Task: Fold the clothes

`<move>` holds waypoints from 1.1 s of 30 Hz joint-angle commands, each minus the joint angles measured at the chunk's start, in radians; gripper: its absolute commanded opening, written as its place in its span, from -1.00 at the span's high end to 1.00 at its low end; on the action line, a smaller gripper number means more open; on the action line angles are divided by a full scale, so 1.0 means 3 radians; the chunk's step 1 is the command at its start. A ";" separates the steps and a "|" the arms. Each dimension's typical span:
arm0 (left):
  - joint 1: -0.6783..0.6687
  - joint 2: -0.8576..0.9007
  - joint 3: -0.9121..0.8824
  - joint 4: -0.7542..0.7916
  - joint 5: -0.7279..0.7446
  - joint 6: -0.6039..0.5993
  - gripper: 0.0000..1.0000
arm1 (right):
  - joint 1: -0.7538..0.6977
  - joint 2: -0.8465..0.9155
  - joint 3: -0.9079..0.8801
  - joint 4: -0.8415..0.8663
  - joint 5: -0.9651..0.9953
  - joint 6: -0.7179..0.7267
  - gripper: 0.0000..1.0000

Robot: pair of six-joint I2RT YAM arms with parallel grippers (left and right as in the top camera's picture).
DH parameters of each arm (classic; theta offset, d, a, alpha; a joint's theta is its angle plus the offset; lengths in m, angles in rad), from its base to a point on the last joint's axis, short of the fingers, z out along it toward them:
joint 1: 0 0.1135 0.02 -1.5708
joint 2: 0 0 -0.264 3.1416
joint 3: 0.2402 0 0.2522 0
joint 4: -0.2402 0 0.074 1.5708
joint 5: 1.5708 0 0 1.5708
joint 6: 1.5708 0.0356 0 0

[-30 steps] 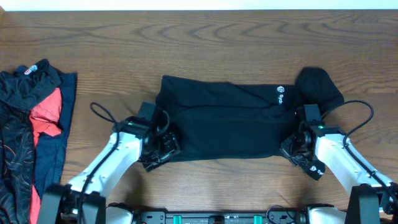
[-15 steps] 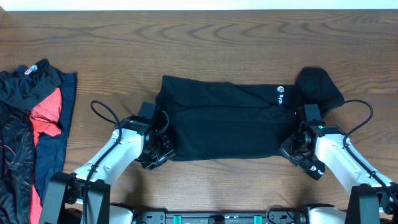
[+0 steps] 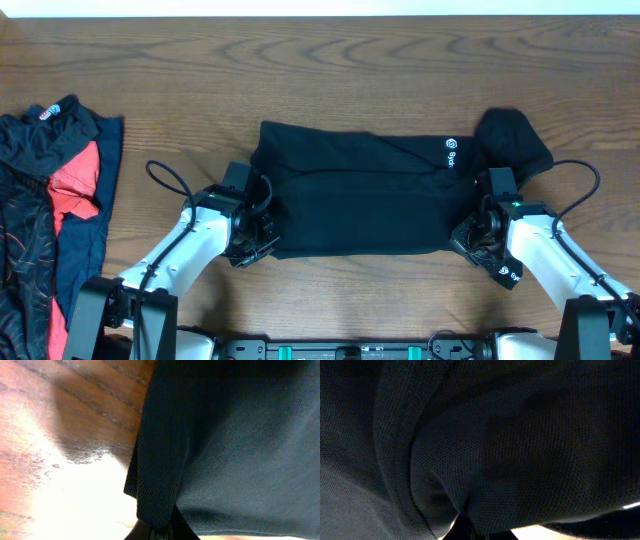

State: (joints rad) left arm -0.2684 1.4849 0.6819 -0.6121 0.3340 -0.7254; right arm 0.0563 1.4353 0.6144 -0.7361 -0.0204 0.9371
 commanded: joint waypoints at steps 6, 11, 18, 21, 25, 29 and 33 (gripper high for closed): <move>0.0011 0.0037 -0.0019 0.0008 -0.0031 0.0045 0.88 | -0.0060 0.0149 -0.0080 -0.0017 0.0256 -0.0159 0.97; 0.0011 0.0031 -0.0011 0.0015 -0.0006 0.0075 0.88 | -0.0029 0.0104 0.0203 -0.0139 0.0370 -0.0365 0.98; 0.0011 -0.0154 0.0097 0.0015 -0.0013 0.0259 0.88 | 0.0088 0.0102 0.0804 -0.0571 0.0771 -0.0490 0.97; 0.0011 -0.0244 0.0114 0.0014 -0.0020 0.0259 0.88 | 0.0123 0.0102 0.0932 -0.0629 0.0771 -0.0500 0.97; 0.0011 -0.0389 0.0155 0.0018 -0.0027 0.0273 0.88 | 0.0146 0.0102 0.1022 -0.0664 0.0779 -0.0538 0.97; 0.0011 -0.0440 0.0267 0.0013 -0.0048 0.0351 0.88 | 0.0146 0.0102 0.1069 -0.0720 0.0782 -0.0563 0.97; 0.0011 -0.0440 0.0435 0.0015 -0.0113 0.0398 0.88 | 0.0146 0.0102 0.1069 -0.0750 0.0783 -0.0563 0.97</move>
State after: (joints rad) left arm -0.2684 1.3628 0.7624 -0.6037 0.3325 -0.6365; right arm 0.0948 1.4658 0.9131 -0.9554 0.1776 0.7795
